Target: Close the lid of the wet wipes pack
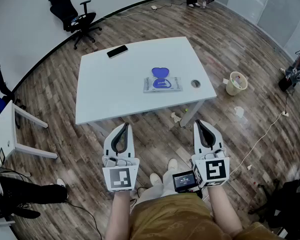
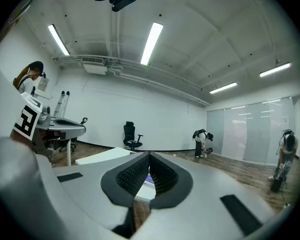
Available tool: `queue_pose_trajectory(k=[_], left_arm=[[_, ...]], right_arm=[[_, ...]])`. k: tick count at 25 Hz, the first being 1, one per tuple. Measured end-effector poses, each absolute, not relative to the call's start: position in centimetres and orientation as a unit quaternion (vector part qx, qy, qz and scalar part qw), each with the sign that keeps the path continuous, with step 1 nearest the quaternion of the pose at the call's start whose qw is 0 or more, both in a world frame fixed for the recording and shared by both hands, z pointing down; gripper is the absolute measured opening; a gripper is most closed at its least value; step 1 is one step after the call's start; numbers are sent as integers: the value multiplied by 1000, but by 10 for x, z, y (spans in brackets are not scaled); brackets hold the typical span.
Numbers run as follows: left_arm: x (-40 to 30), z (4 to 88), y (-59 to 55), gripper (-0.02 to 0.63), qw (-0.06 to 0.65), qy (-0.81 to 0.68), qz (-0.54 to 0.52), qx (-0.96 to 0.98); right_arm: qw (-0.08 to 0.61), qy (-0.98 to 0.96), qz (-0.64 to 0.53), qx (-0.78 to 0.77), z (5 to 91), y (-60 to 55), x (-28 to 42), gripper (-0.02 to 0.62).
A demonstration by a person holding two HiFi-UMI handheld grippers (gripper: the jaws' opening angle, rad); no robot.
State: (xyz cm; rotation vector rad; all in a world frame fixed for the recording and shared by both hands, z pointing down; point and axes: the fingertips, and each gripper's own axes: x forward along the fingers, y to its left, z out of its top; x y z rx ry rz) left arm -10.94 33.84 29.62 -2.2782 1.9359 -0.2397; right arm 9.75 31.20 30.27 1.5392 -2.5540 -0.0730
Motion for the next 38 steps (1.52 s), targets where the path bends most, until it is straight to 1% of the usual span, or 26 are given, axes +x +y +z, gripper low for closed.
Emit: queue_pose_trajectory(k=[5,16,20,31,38], left_arm=[[-118,300,318,6,70,656,-81,-747],[-104,304,248,6,75,667,-97,-735],[-106,310,231,6,65,676,-106,-726],[-92,309,197,6,63,674,-108,-728],[-95,311,156,6,66,662,-104,-739]], right_arm=[[74,-856,-24,512,303,290,95,11],[61,-869,-11,491,313,217,102,11],[58,-874,-1,483,320,192,101,11],[63,-875,11,481,324,166,112,11],[67,-868,13,492,329,137,108,11]])
